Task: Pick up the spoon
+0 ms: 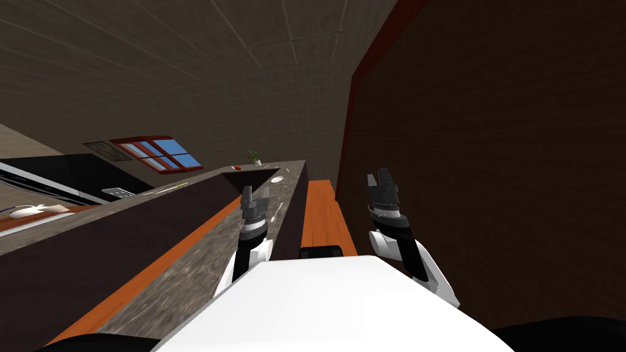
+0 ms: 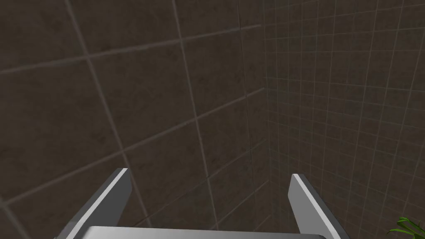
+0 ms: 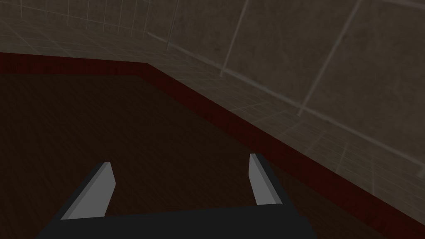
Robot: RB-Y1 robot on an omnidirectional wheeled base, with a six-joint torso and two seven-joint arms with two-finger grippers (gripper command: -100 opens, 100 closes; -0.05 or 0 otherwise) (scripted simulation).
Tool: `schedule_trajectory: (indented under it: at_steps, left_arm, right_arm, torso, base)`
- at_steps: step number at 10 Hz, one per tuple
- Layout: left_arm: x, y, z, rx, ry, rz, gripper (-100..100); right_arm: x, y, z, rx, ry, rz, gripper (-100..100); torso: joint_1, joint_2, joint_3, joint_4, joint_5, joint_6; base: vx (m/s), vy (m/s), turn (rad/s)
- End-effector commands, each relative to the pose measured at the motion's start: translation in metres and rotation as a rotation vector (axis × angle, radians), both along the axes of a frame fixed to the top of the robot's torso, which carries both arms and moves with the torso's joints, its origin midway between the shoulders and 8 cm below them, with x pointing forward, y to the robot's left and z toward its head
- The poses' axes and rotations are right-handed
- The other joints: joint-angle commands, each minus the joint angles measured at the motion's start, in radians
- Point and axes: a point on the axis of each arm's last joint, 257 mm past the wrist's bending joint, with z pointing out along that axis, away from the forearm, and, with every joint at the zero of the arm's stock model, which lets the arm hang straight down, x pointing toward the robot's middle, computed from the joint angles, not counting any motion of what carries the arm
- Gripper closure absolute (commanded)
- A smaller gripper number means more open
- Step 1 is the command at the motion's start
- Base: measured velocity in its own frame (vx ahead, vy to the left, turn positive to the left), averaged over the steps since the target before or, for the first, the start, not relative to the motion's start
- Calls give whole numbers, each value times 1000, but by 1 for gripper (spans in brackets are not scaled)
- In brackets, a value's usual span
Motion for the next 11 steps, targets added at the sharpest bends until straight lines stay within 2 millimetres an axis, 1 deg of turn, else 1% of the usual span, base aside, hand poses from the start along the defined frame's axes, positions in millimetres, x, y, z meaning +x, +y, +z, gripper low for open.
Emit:
schedule_trajectory:
  at_steps: [1, 4, 6, 8, 9, 11]
  left_arm:
    - [5, 0, -12, 38, 45, -1, -100]
    - [16, 5, -42, 107, 146, 8, -100]
    - [23, 13, -68, 165, 235, 23, -100]
    - [29, 25, -99, 228, 337, 44, -100]
    - [29, 25, -99, 231, 338, 43, -100]
    - [32, 42, -132, 302, 448, 68, -100]
  right_arm:
    - [0, 0, 0, 0, 0, 0, 0]
    - [0, 0, 0, 0, 0, 0, 0]
    - [0, 0, 0, 0, 0, 0, 0]
    - [0, 0, 0, 0, 0, 0, 0]
    - [0, 0, 0, 0, 0, 0, 0]
    - [0, 0, 0, 0, 0, 0, 0]
  torso:
    - [0, 0, 0, 0, 0, 0]
    - [-1, -2, -1, -1, 0, 0]
    - [-2, -3, -2, -1, 0, 0]
    - [-2, -5, -3, -1, 0, 0]
    - [-3, -6, -3, -1, -1, 0]
    - [-1, -3, -2, -1, 0, 0]
  base:
    - [21, -10, -15]
    - [42, -24, -20]
    - [51, -35, -26]
    - [79, -42, -29]
    - [57, -29, -12]
    - [53, -26, -26]
